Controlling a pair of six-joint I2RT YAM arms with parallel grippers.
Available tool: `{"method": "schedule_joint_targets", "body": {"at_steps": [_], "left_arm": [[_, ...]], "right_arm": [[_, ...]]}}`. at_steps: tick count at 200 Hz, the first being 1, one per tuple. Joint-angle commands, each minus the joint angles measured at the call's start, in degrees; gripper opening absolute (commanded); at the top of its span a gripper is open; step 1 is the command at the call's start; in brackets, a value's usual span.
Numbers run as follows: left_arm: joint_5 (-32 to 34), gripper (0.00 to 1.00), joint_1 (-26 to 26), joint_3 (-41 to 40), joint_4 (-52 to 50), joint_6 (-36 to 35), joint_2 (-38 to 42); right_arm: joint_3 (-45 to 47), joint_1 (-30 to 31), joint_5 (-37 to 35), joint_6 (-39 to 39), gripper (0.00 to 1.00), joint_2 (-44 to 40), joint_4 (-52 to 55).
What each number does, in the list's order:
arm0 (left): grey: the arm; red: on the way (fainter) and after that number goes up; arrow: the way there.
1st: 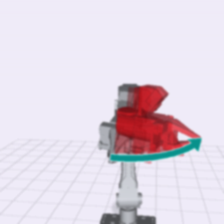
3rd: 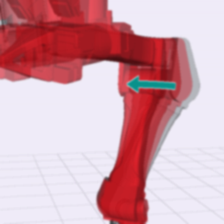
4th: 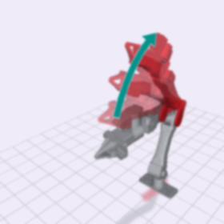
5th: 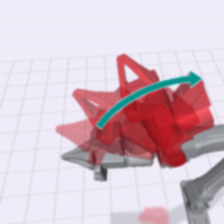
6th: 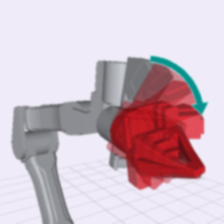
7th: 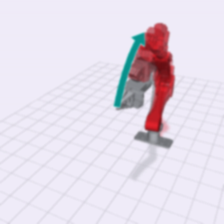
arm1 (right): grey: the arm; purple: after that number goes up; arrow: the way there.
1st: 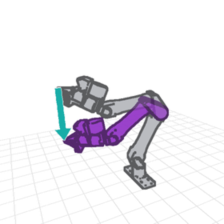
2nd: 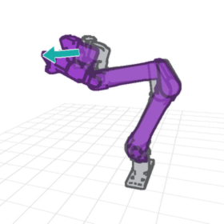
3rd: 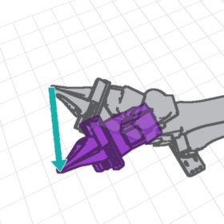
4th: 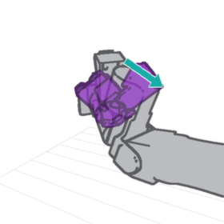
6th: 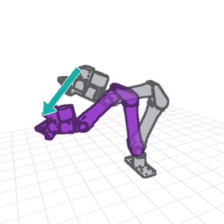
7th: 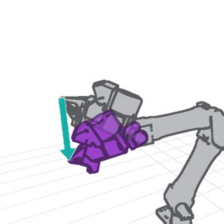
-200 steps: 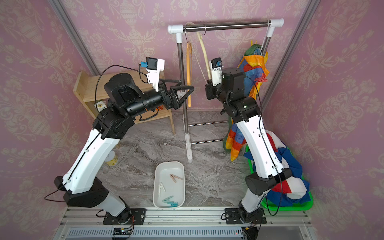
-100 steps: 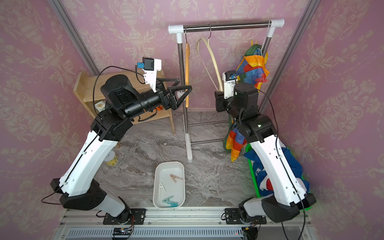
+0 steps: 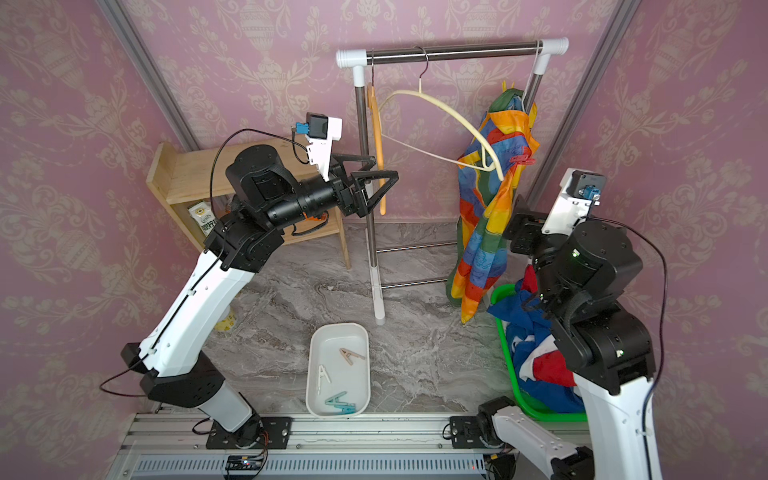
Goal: Remove the clothespins securing jackets to the hanger
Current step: Pick up the hanger from the clothesline.
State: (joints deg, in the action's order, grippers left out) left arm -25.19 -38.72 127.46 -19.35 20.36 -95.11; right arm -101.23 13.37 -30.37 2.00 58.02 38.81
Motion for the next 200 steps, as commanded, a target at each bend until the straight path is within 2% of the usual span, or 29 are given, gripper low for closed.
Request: {"method": "schedule_joint_targets", "body": {"at_steps": [1, 28, 39, 74, 110, 200], "left_arm": [[-2.0, 0.99, 0.2, 2.4, -0.1, -1.3, -0.1], [-2.7, 0.99, 0.2, 2.2, 0.1, -1.7, 0.0], [-2.9, 0.99, 0.2, 2.0, 0.2, -1.7, 0.0], [-3.1, 0.99, 0.2, 0.7, 0.1, -2.6, 1.0], [-2.9, 0.99, 0.5, -2.3, 1.6, -3.3, 3.1], [-3.2, 0.99, 2.3, -3.9, 2.7, -2.5, 4.4]], "right_arm": [[1.2, -4.8, -0.1, 1.3, 0.85, 2.8, 2.0], [2.1, -10.8, 11.3, 3.4, 0.84, 4.3, -0.9], [3.1, -11.6, 13.5, 4.3, 0.84, 4.6, -3.5], [7.6, -13.0, 16.1, 7.7, 0.82, 3.6, -12.6], [8.9, -13.2, 15.7, 8.9, 0.82, 1.6, -15.7], [3.3, -13.8, 20.7, 10.7, 0.78, 13.4, -17.5]]}}
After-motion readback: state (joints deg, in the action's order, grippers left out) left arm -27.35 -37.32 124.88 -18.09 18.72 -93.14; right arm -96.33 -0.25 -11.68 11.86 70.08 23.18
